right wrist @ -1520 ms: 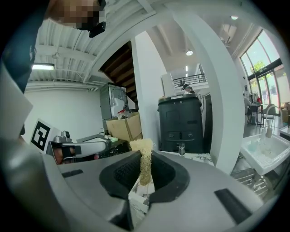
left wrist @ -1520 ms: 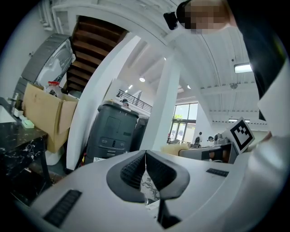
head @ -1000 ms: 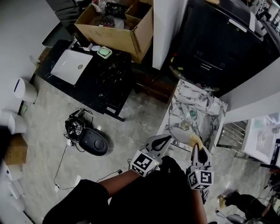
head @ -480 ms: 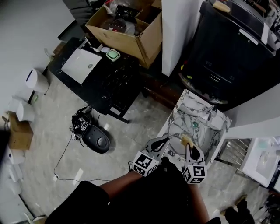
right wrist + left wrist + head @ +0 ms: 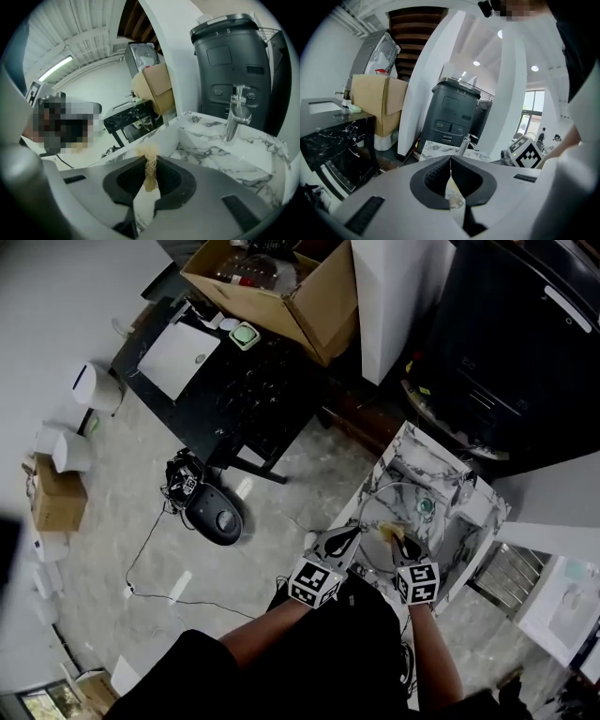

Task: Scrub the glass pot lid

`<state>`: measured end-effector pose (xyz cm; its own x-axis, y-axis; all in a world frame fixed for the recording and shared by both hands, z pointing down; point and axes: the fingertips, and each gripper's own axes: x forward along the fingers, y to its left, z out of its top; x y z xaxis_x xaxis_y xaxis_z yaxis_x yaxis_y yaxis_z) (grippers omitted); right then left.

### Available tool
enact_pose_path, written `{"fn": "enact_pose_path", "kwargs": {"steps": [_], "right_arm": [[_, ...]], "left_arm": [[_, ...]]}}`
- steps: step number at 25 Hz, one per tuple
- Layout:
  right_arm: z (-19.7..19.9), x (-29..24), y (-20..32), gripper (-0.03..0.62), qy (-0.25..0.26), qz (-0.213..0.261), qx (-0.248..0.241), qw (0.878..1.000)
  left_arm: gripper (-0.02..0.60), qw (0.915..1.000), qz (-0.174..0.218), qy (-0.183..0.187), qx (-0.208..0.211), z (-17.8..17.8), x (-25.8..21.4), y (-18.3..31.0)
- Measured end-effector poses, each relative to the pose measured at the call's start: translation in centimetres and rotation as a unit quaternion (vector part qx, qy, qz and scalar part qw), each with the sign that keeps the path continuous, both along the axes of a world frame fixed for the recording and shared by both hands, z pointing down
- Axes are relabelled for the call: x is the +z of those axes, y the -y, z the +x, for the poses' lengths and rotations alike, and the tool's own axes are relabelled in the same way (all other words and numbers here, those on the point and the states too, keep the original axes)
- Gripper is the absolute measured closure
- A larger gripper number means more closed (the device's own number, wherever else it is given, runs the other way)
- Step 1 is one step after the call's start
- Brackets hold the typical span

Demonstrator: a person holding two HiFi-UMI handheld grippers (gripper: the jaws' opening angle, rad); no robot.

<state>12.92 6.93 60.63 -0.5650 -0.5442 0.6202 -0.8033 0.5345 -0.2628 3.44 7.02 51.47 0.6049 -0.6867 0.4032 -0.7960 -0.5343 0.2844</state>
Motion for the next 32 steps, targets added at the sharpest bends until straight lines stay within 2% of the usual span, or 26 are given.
{"fn": "enact_pose_path", "kwargs": {"steps": [5,8,14,18,21,24,29,32], "right_arm": [[-1.1,4.8,0.8,0.531,-0.018,-0.035,-0.028,0.999],[-2.4,7.3,1.3,0.531,-0.031,-0.048,-0.041,0.998],[-4.0,11.9,1.3,0.531,-0.053,-0.077,-0.070,0.993],[-4.6,13.7,1.6,0.533,-0.078,-0.070,-0.094,0.990],[-5.1,14.7,1.4,0.533,-0.093,-0.078,-0.100,0.988],[-4.7,15.1,2.1,0.533,-0.105,-0.075,-0.099,0.987],[-4.3,14.8,3.8,0.533,-0.118,-0.037,-0.095,0.988],[-4.1,14.6,4.8,0.533,-0.112,-0.037,-0.088,0.989]], "left_arm": [[0.566,0.9997,-0.007,0.006,0.020,1.5,1.9,0.0],[0.566,0.9995,-0.002,0.031,0.010,1.1,2.9,0.4],[0.566,0.9995,-0.016,0.024,-0.012,0.6,4.3,1.0],[0.566,0.9996,-0.014,0.023,-0.008,0.8,4.9,1.5],[0.566,0.9991,-0.007,0.040,-0.010,0.2,5.0,1.5],[0.566,0.9986,-0.018,0.047,-0.015,0.0,5.6,1.9],[0.566,0.9988,-0.042,0.021,-0.017,0.2,5.8,1.8],[0.566,0.9993,-0.034,0.015,-0.006,0.8,5.2,2.1]]}}
